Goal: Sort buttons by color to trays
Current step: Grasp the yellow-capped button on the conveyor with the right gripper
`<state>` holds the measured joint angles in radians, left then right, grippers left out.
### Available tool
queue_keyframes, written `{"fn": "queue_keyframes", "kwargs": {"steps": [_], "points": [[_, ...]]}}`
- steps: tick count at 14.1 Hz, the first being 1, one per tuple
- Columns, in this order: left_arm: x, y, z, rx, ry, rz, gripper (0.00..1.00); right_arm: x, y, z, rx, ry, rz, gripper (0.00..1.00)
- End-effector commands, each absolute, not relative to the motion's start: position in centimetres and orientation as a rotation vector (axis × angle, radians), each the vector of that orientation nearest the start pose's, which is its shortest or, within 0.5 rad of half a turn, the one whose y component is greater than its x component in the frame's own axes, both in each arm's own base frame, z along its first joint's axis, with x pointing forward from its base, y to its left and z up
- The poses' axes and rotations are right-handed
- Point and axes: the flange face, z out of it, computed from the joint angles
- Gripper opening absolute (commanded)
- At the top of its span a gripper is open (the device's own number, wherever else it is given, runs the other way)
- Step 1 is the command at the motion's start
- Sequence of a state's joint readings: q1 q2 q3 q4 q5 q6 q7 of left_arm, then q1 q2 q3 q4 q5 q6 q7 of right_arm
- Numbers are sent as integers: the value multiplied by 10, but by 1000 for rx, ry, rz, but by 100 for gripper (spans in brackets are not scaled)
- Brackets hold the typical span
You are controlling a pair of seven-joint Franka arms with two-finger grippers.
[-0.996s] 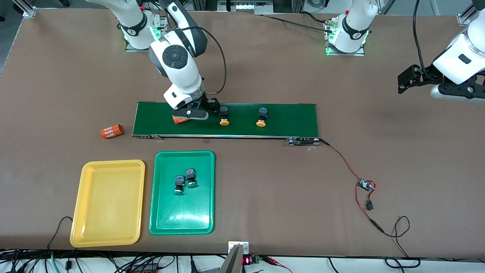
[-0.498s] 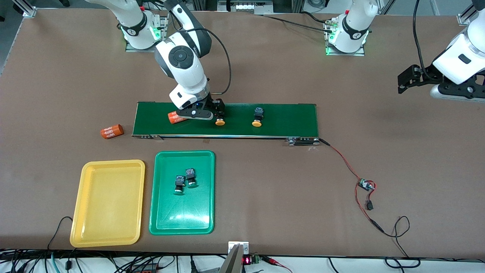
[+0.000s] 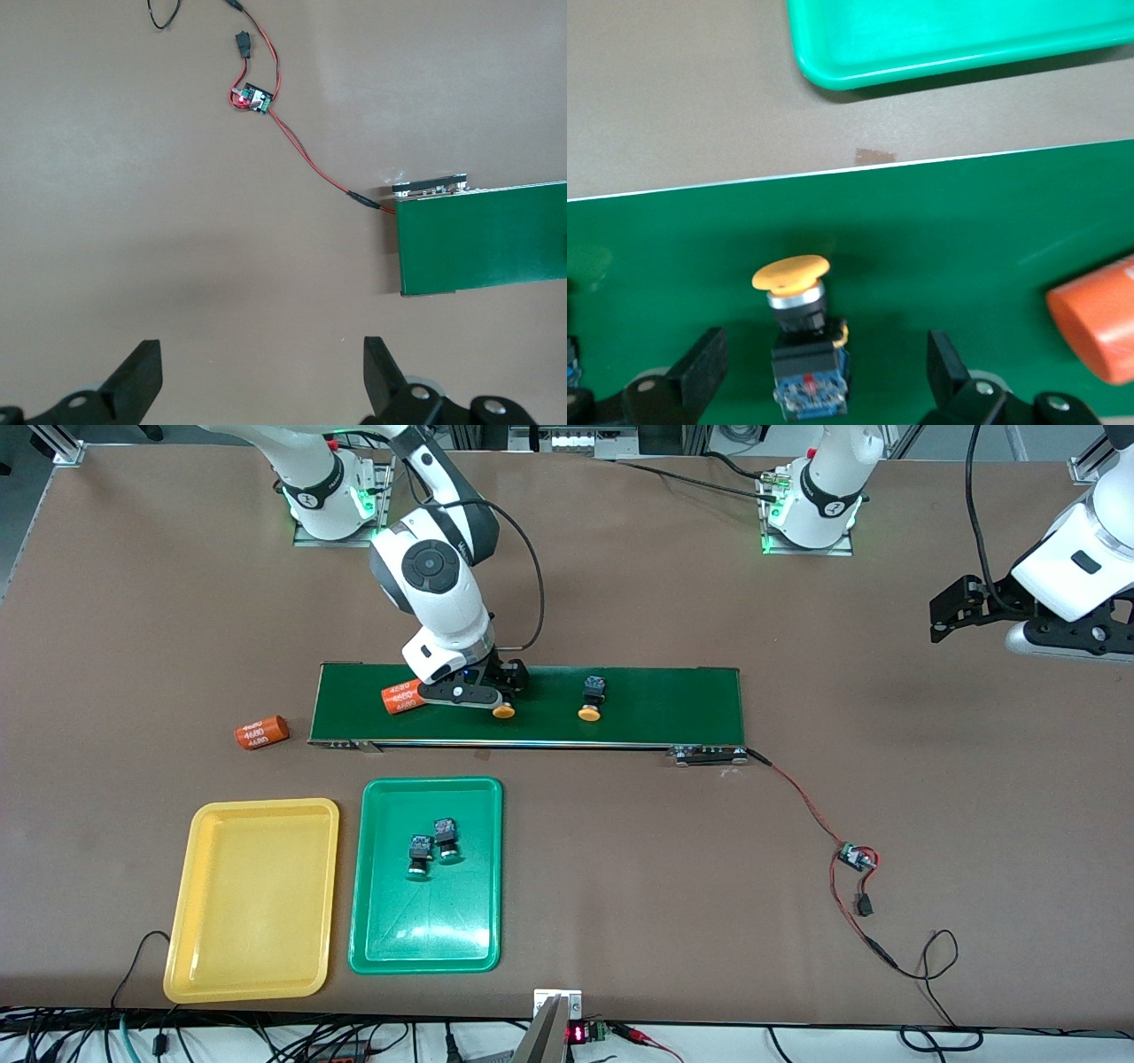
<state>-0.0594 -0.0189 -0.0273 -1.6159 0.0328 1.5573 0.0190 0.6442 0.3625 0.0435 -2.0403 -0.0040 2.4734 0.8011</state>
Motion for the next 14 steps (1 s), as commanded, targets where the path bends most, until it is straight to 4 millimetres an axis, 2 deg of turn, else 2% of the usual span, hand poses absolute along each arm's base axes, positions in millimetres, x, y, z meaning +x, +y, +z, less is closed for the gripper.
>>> {"fn": "queue_keyframes", "kwargs": {"steps": [1, 2, 3, 4, 6, 8, 11, 14], "points": [[540, -44, 620, -3104, 185, 63, 100, 467, 393, 251, -3070, 176, -67, 100], [540, -44, 620, -3104, 185, 63, 100, 466, 394, 245, -3079, 163, -63, 95], [540, -44, 620, -3104, 185, 63, 100, 465, 395, 243, -3081, 155, -65, 86], [539, -44, 620, -3104, 185, 65, 100, 464, 396, 243, -3081, 145, -68, 71], [539, -43, 620, -3104, 183, 73, 100, 466, 394, 244, -3081, 147, -68, 34], [539, -43, 620, -3104, 183, 75, 100, 467, 393, 247, -3077, 152, -73, 12], [539, -43, 620, -3104, 180, 75, 100, 475, 386, 262, -3068, 145, -102, 2], [539, -43, 620, -3104, 183, 75, 100, 492, 365, 277, -3065, 148, -125, 2]]}}
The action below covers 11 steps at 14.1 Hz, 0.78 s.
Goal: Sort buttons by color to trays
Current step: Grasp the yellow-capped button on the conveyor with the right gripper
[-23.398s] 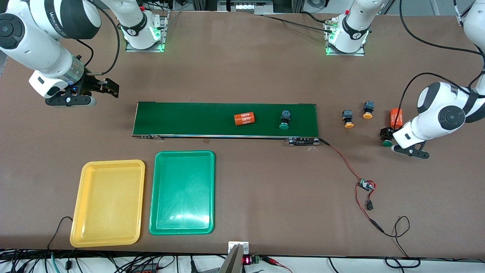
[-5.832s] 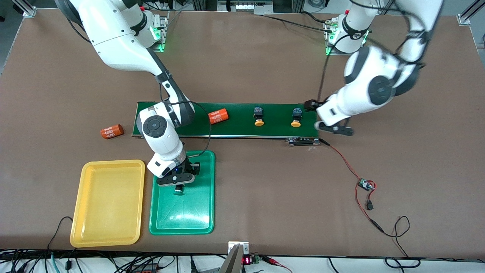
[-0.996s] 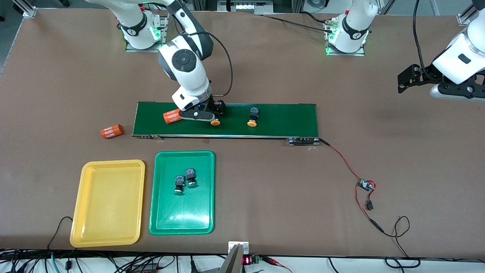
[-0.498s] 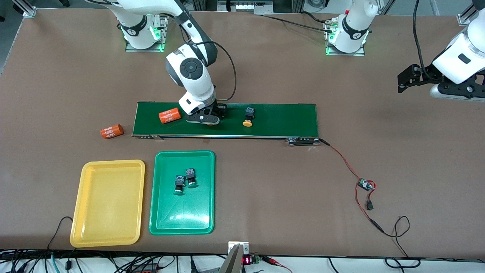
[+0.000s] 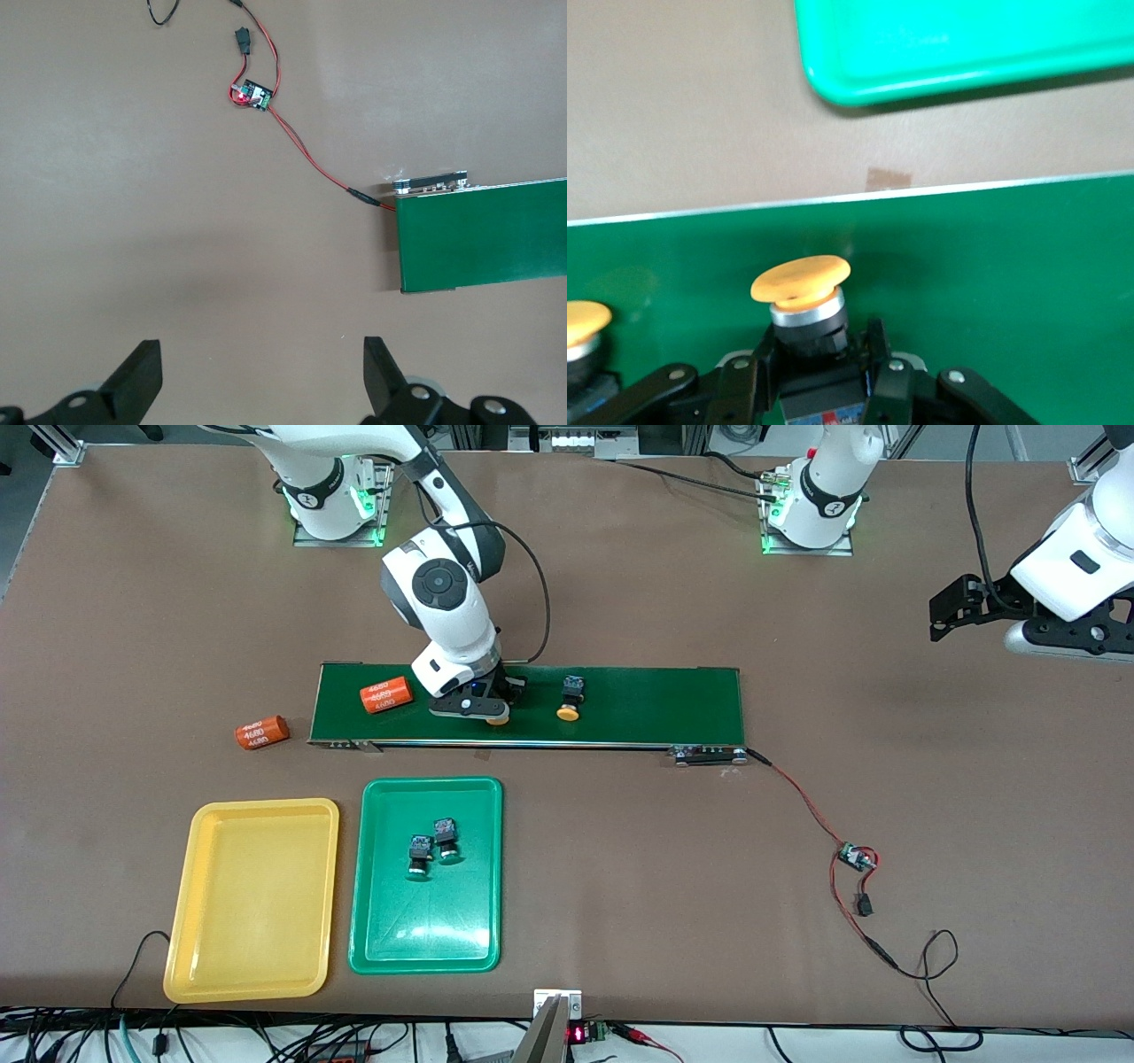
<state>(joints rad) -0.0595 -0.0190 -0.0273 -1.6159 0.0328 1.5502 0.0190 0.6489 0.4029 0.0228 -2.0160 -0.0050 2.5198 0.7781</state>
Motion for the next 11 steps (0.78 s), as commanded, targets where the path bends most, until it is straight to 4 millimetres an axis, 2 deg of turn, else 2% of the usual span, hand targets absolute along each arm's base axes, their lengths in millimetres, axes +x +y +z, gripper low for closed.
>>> {"fn": "queue_keyframes", "kwargs": {"steps": [1, 2, 5, 9, 11], "points": [[539, -43, 620, -3104, 183, 75, 100, 497, 357, 280, -3070, 117, -126, 2], [539, -43, 620, -3104, 183, 75, 100, 512, 336, 280, -3083, 106, -133, 2], [539, -43, 620, -3104, 183, 75, 100, 553, 292, 292, -3104, 104, -199, 2], [539, -41, 620, -3106, 176, 78, 100, 607, 222, 324, -3168, -9, -160, 2], [539, -41, 620, -3105, 176, 78, 100, 626, 185, 332, -3175, -63, -169, 2]]}}
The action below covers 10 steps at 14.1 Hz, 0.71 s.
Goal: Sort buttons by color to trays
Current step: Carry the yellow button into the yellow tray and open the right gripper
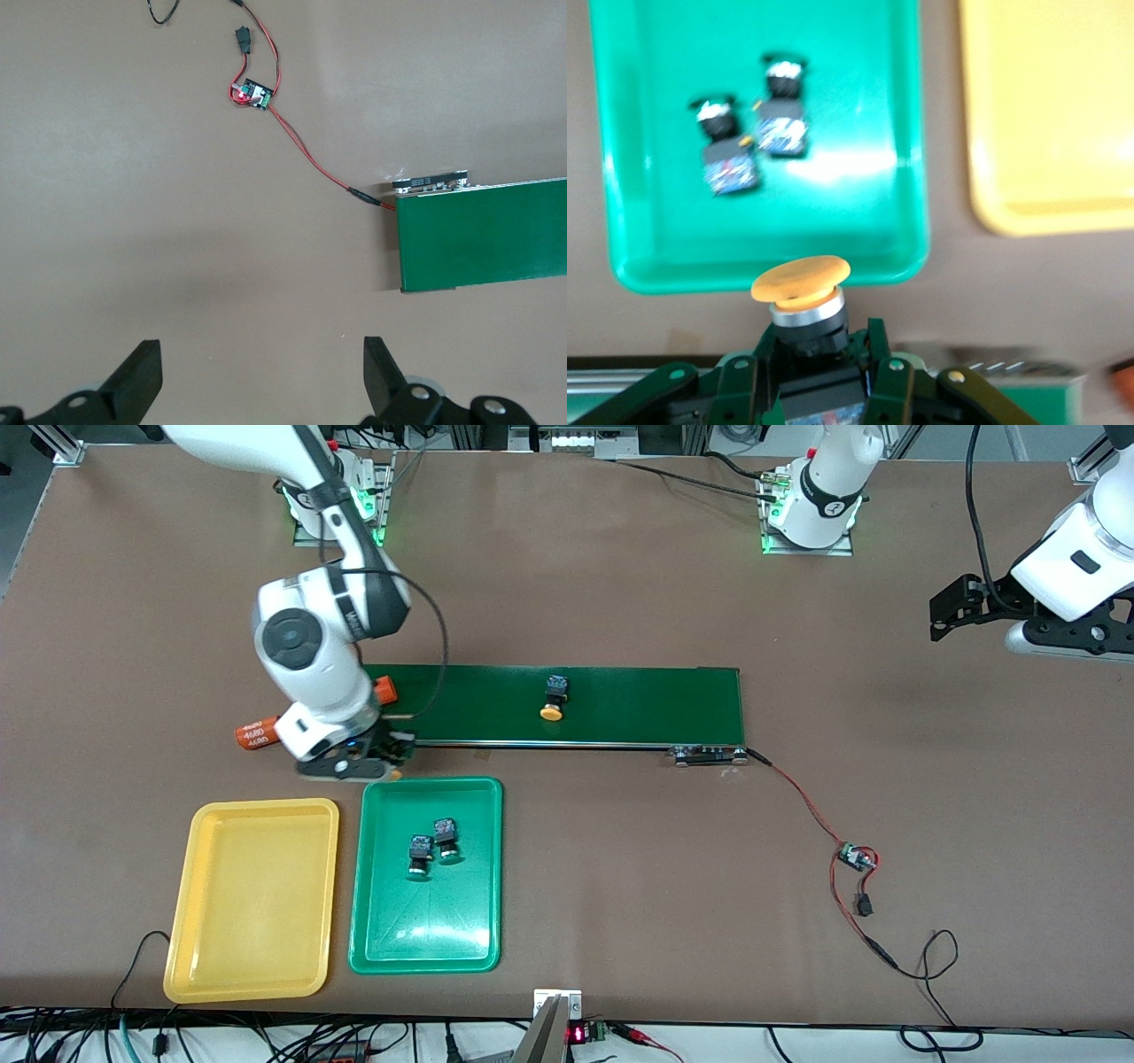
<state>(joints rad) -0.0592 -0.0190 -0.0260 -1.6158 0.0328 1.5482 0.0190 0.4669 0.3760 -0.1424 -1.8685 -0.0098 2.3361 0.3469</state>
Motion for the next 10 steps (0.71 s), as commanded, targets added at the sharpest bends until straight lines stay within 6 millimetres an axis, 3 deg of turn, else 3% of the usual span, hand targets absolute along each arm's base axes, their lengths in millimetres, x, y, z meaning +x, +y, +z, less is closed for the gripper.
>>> {"fn": "queue_keyframes", "kwargs": {"steps": [1, 3, 6, 10], "points": [[539, -41, 620, -3105, 176, 75, 100, 637, 162, 335, -3177, -89, -178, 2], [538, -41, 620, -3106, 180, 82, 100, 658, 116, 341, -3184, -140, -204, 2], [538, -41, 620, -3106, 178, 82, 100, 681, 69, 336, -3198, -220, -212, 3], [538, -38, 620, -3106, 175, 85, 100, 702, 25, 304, -3216, -264, -179, 3]]}}
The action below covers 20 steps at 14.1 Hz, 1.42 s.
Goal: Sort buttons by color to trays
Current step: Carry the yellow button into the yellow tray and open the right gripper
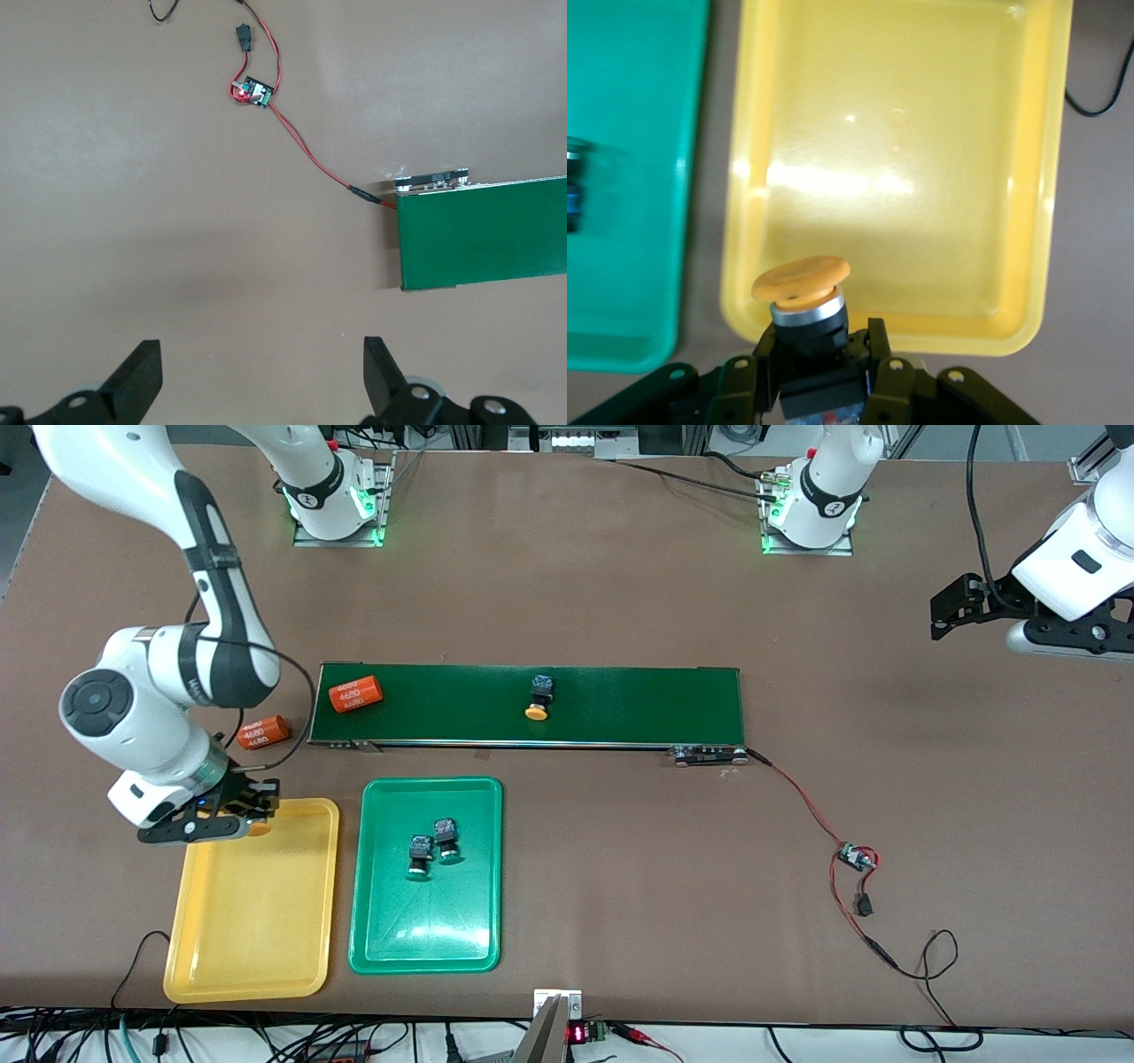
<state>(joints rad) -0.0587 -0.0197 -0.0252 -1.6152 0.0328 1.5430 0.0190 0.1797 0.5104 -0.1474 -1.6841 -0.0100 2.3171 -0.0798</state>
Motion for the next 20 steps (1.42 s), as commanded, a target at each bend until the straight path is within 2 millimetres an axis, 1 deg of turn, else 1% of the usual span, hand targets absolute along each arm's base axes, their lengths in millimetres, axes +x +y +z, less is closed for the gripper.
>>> {"fn": "queue_keyframes", "kwargs": {"steps": [1, 2, 3, 4, 5, 6, 8, 9, 11, 12, 15, 16, 18, 20], "points": [[538, -38, 620, -3106, 175, 85, 100, 705, 25, 295, -3226, -275, -172, 3], [538, -38, 620, -3106, 175, 85, 100, 709, 24, 290, -3245, -302, -171, 4], [538, -38, 620, -3106, 173, 85, 100, 710, 17, 285, -3260, -307, -162, 6], [538, -38, 620, -3106, 173, 85, 100, 711, 13, 281, -3264, -301, -153, 7], [538, -38, 620, -3106, 173, 85, 100, 710, 7, 270, -3268, -294, -130, 12], [538, -37, 620, -3107, 171, 85, 100, 710, -1, 262, -3270, -276, -121, 14], [538, -38, 620, -3107, 168, 85, 100, 711, -1, 259, -3270, -281, -138, 22], [538, -38, 620, -3107, 168, 85, 100, 711, -1, 258, -3267, -274, -139, 42], [538, -38, 620, -3106, 171, 87, 100, 711, 0, 256, -3262, -263, -137, 60], [538, -38, 620, -3107, 168, 87, 100, 711, -1, 256, -3261, -257, -140, 72], [538, -38, 620, -3107, 168, 85, 100, 711, -1, 253, -3261, -261, -147, 89], [539, -41, 620, -3106, 175, 85, 100, 711, -1, 253, -3260, -257, -148, 100], [538, -42, 621, -3106, 178, 82, 100, 709, 4, 250, -3259, -241, -127, 100], [538, -39, 621, -3106, 178, 85, 100, 701, 11, 246, -3248, -251, -93, 100]]}}
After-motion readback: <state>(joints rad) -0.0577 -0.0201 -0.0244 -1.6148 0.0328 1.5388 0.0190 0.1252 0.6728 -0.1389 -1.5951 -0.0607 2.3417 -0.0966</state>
